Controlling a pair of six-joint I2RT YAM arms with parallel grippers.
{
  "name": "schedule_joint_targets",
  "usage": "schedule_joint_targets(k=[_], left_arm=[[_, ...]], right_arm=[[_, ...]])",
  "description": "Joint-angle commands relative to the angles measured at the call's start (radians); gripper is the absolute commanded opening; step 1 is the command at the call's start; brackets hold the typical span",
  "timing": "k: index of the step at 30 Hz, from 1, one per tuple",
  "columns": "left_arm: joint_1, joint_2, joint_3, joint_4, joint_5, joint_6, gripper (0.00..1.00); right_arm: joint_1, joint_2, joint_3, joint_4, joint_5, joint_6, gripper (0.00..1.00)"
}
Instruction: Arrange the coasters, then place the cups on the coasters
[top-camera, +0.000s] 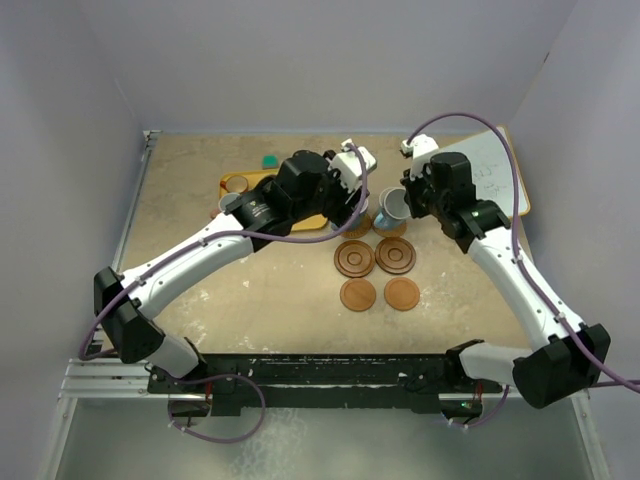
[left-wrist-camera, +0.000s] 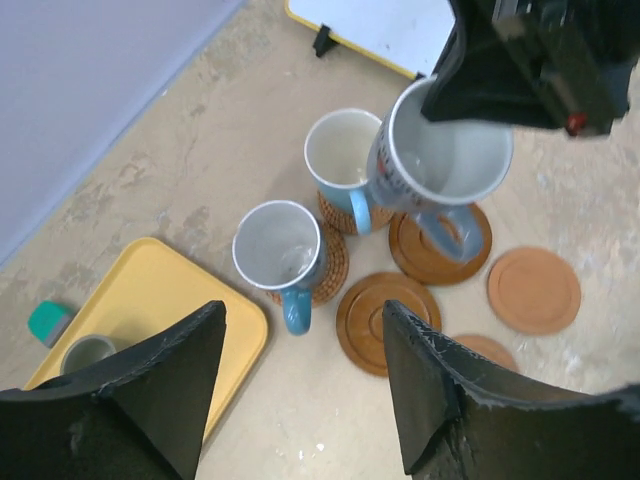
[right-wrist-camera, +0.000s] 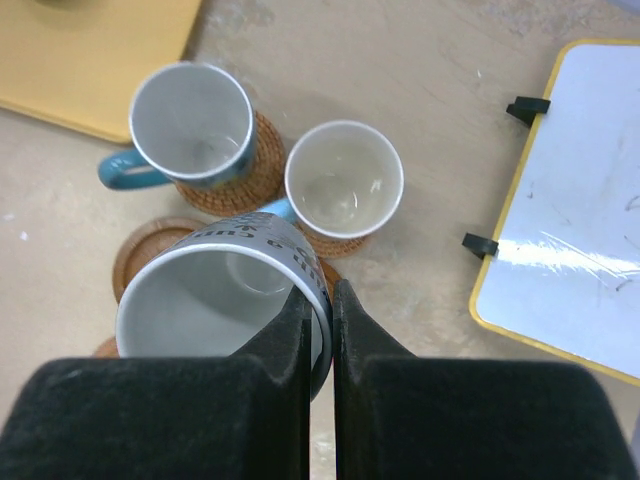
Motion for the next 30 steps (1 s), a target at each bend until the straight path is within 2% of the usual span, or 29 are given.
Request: schedule_joint_targets(k=[1, 11, 30], left_arm=[[0.042, -0.068, -0.042, -0.039, 0.087, 0.124, 0.62], [0.2, -0.111, -0.1, -0.05, 0.119, 0.128, 0.66], [0.24, -0.148, -0.127, -0.047, 0.1, 0.147, 0.66]], right_arm=[[-0.029, -0.058, -0.041, -0.007, -0.036, -0.096, 0.0], [-0.075, -0.007, -0.171, -0.032, -0.121, -0.142, 0.0], [-0.103, 0.215, -0.099, 0.015, -0.157, -0.166, 0.0]])
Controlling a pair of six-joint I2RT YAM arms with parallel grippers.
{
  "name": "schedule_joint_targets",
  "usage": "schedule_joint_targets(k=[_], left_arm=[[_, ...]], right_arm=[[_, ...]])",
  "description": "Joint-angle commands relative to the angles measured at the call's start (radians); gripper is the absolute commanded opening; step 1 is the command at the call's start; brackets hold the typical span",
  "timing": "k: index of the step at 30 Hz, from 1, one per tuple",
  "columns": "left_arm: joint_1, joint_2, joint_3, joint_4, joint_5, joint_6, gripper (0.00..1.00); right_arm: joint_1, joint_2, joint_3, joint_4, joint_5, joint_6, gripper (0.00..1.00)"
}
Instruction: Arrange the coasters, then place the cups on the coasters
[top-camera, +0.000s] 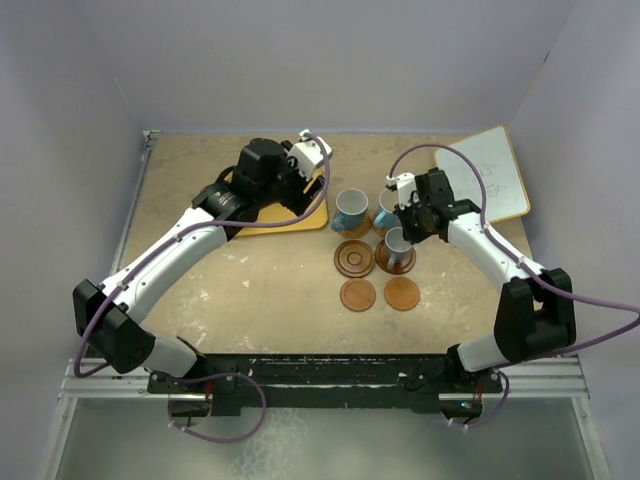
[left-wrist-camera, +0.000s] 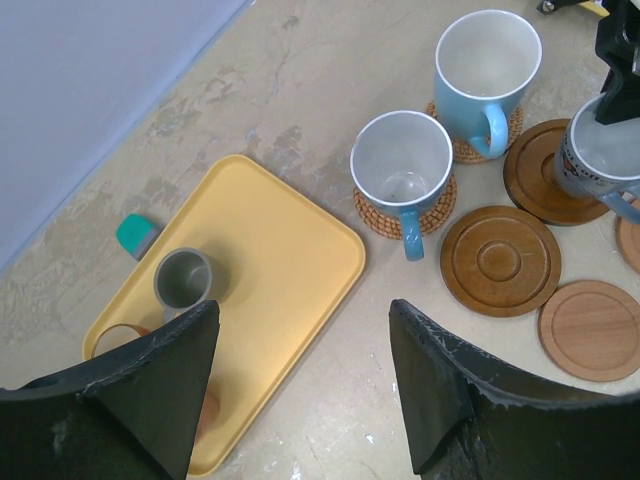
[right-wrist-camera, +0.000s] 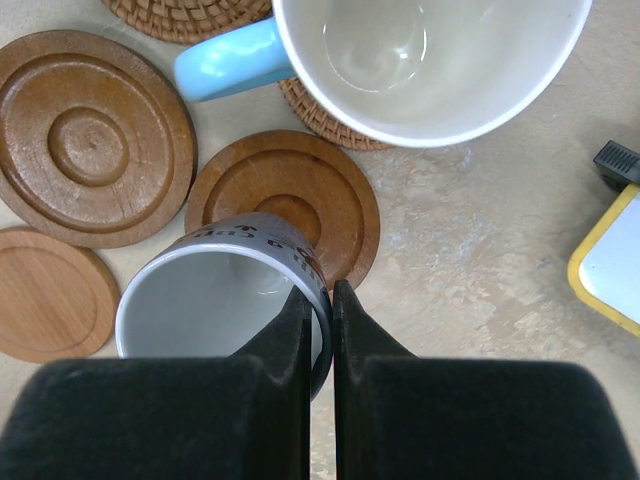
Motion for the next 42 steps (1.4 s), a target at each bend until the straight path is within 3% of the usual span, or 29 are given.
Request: schedule_joint_targets(k=[1, 42], left_arm=[[0.009, -0.052, -0.01, 0.033, 0.002, 0.018, 0.66], [0.012, -0.054, -0.028, 0.028, 0.019, 0.039, 0.67]], right_arm=[[-0.021, 0.009, 0.067, 0.058, -0.037, -0.014, 0.0], [-0.07, 0.094, 0.039, 0.09, -0.091, -0.033, 0.01]])
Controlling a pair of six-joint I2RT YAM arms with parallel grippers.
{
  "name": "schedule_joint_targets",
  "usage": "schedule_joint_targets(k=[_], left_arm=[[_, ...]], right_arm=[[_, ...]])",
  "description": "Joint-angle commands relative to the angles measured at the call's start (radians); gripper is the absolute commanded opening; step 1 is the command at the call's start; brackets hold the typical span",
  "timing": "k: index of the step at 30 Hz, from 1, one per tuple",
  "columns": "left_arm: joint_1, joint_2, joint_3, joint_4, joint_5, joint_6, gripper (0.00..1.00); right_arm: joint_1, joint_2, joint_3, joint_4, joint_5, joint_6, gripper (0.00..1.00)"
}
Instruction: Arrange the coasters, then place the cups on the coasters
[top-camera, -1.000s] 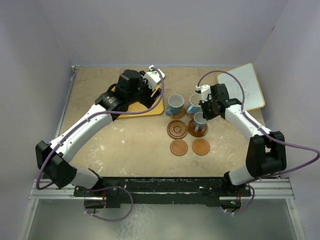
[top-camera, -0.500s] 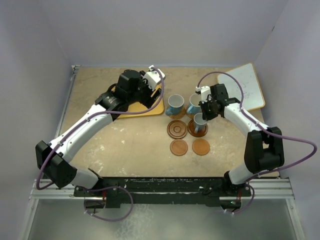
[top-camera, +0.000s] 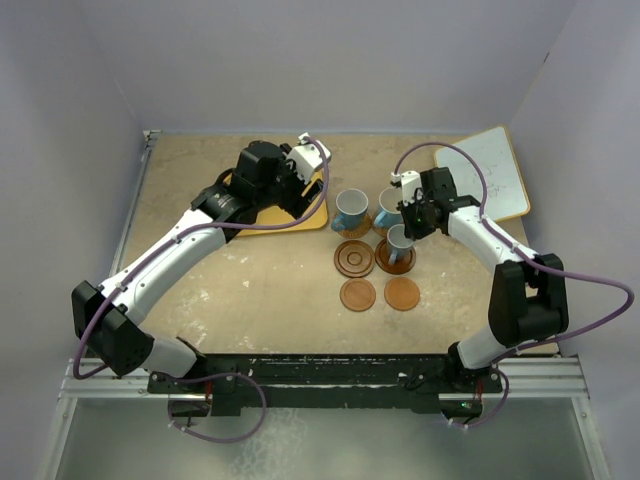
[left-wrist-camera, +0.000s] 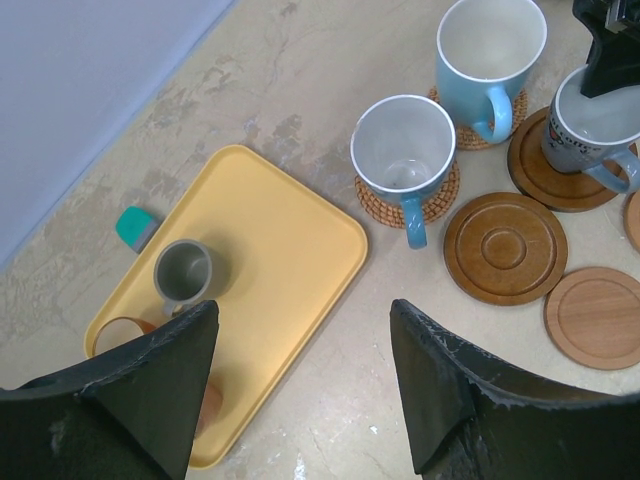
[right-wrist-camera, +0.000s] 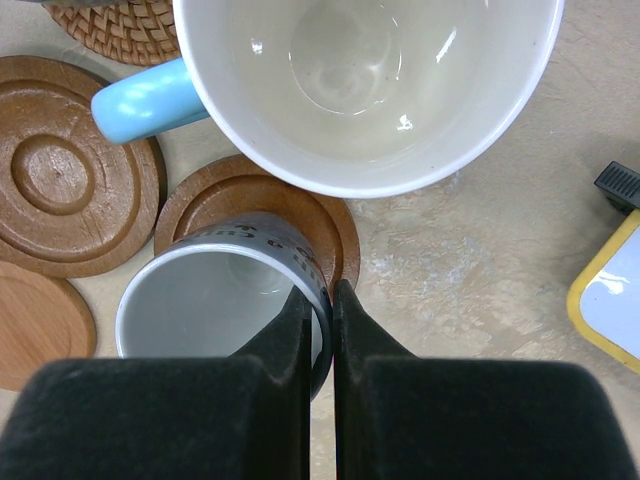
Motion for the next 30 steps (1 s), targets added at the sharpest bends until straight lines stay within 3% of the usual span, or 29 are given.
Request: schedule_joint_targets(k=[1, 15, 22, 30], left_arm=[[0.006, -0.041, 0.001, 0.026, 0.015, 0.026, 0.67], [0.007, -0.048, -0.002, 0.019, 0.024, 0.024, 0.67], [0.007, -0.049, -0.003, 0.013, 0.032, 0.025, 0.68], [0.007, -0.048, 0.001, 0.008, 0.043, 0.024, 0.69]], right_arm=[[-0.002, -0.005, 0.012, 0.039, -0.025, -0.021, 0.02], [-0.002, -0.013, -0.013, 0.058, -0.006, -0.032, 0.16], [-0.002, 0.01, -0.002, 0.016, -0.042, -0.019, 0.07], [-0.002, -0.01, 0.002, 0.007, -0.044, -0.011, 0.04]])
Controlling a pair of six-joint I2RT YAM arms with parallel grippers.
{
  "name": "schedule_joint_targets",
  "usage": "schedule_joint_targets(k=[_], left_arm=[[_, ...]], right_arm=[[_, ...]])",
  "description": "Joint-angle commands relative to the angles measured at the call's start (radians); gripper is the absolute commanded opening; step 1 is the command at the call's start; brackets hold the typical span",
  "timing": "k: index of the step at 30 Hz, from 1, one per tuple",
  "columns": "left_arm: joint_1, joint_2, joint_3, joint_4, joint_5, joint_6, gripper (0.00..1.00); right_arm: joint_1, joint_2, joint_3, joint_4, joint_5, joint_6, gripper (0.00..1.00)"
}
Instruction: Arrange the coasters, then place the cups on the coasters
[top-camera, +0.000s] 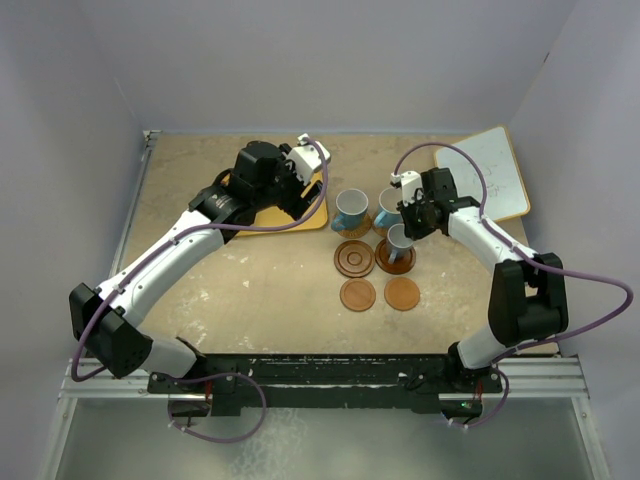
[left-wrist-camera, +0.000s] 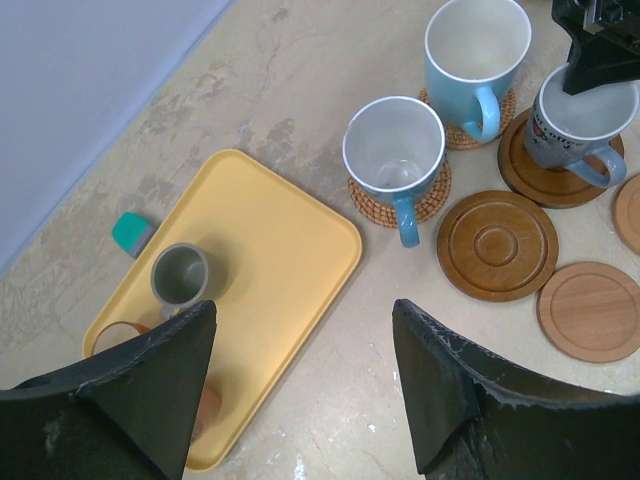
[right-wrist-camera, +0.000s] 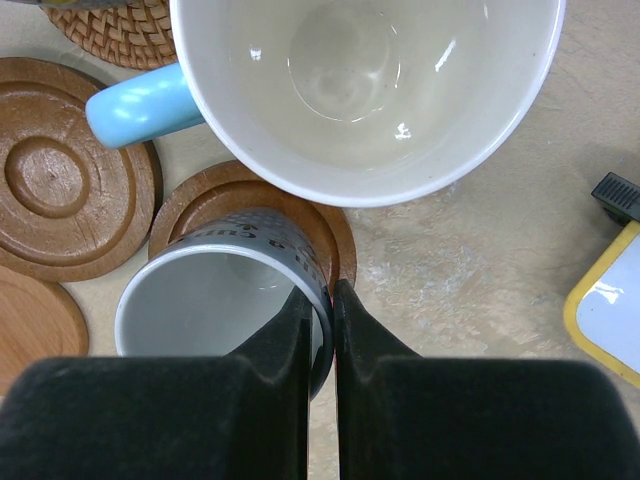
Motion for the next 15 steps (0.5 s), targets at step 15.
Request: schedule_joint_targets(k=[15], left_arm=[[0.006, -0.038, 0.013, 0.004, 0.025, 0.012, 0.69]], right_arm=[[-0.002, -0.025, 0.028, -0.074, -0.051, 0.004, 0.0]])
